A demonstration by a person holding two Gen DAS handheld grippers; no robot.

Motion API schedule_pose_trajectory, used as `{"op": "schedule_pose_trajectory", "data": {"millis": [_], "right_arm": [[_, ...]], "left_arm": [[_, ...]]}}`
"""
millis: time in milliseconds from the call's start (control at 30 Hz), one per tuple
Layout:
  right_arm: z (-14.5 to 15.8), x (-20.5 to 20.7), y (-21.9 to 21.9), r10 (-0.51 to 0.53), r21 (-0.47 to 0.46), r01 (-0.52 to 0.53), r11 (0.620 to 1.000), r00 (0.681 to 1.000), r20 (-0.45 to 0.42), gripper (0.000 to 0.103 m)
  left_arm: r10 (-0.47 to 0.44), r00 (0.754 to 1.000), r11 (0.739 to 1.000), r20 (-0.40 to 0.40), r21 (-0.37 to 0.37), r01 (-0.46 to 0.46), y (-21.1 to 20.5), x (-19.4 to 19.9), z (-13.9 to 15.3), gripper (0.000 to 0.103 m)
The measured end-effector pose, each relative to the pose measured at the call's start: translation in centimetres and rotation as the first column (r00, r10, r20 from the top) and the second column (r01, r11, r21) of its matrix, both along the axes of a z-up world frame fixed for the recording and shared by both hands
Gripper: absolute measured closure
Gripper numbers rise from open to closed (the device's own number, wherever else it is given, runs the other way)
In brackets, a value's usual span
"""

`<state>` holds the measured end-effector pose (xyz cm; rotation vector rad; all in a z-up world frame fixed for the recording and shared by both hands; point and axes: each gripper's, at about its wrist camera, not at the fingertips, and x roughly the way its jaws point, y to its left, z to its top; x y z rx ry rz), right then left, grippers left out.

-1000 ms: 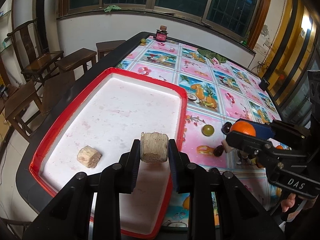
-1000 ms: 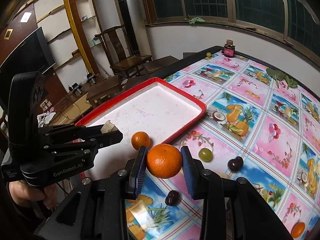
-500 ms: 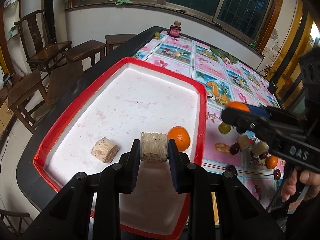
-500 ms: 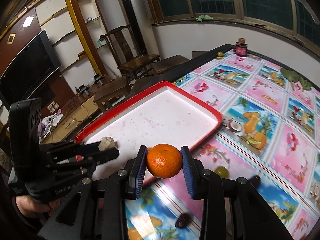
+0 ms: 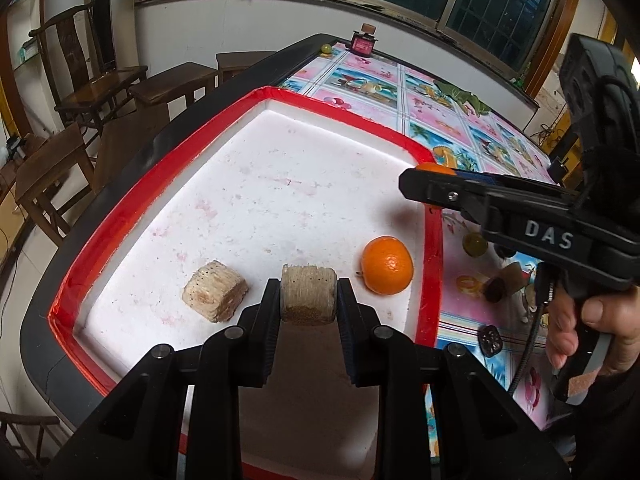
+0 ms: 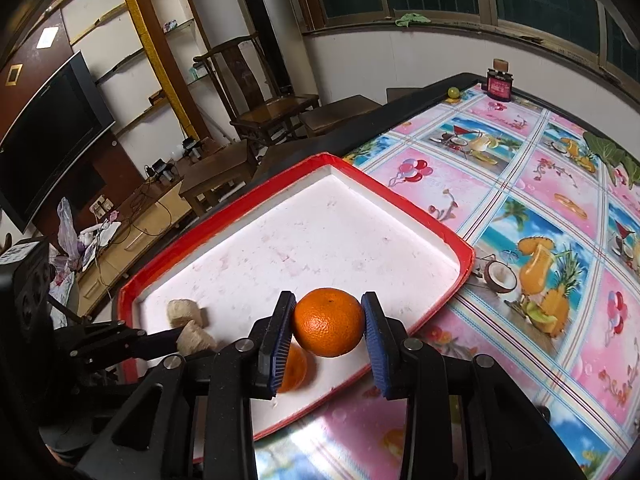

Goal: Organize fruits
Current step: 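Carry the cube and orange into the red-rimmed tray with both tools, then open both tools to release the cube and orange in the tray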

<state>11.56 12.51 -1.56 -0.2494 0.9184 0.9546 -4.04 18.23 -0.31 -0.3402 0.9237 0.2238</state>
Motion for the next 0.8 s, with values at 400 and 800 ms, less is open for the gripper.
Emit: {"op": "schedule_pose_trajectory", "data": {"millis": [400,800], "right_arm": [[-2.3,1.2,1.4,-0.002,-0.051,0.003,0.999,1.000,0.017,0.069],[-3.7,1.5,1.5,0.000,-0.061,0.000,0.998,1.000,0.003,0.067]], "left_arm": [[0.001,1.000,1.000,-0.021,-0.007,-0.001,0.2,0.4,-0.9,0.078],[0.008,1.000,1.000,-0.021,-0.021,-0.008,0.4,0.4,-0.9,0.078]]}}
